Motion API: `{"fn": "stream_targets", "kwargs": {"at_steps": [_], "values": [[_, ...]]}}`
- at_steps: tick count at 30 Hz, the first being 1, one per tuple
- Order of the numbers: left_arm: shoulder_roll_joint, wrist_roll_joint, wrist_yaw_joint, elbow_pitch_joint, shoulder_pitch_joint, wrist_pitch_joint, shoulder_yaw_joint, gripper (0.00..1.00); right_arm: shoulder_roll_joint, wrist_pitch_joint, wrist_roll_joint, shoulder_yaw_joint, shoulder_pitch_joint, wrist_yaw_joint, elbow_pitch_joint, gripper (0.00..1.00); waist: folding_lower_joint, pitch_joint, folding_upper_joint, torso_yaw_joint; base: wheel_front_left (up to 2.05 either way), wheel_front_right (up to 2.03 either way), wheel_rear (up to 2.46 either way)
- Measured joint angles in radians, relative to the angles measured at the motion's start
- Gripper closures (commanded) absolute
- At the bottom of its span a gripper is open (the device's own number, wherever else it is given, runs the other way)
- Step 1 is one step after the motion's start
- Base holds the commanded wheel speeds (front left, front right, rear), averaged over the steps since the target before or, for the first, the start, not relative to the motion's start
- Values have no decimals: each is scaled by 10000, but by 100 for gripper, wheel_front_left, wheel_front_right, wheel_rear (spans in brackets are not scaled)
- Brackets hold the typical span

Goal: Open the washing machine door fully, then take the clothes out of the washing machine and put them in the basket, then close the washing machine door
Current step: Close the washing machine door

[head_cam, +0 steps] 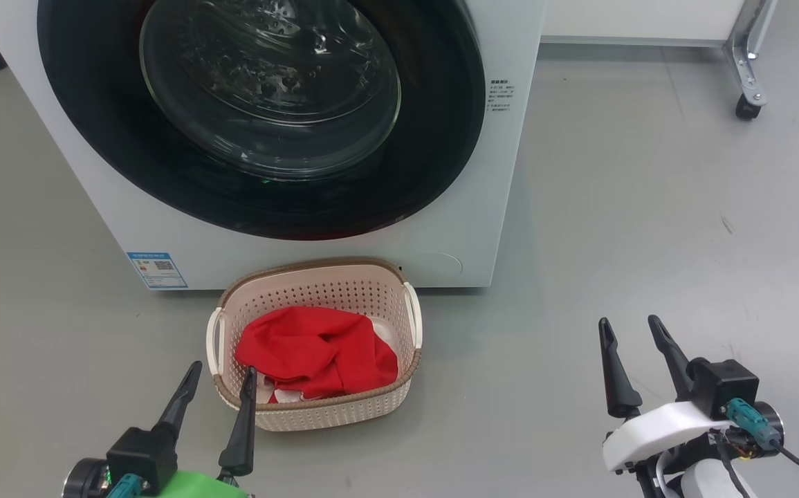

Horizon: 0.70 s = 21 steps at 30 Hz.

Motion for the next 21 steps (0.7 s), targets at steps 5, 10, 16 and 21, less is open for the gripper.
{"fn": "stream_targets", "kwargs": {"at_steps": [5,10,16,21], "values": [[2,-6,50,-146,161,0,25,0,10,0,0,100,446,-73,-309,0,0,-184,0,-132,0,0,0],[23,-12,88,-257,350,148,-27,0,27,0,0,136,829,-176,-660,0,0,-284,0,-234,0,0,0],[52,-12,88,-416,370,221,-48,0,31,0,0,146,1078,-263,-1018,0,0,-325,0,-258,0,0,0],[75,-12,100,-531,396,305,-56,0,33,0,0,159,1216,-422,-1279,0,0,-339,0,-277,0,0,0]]}}
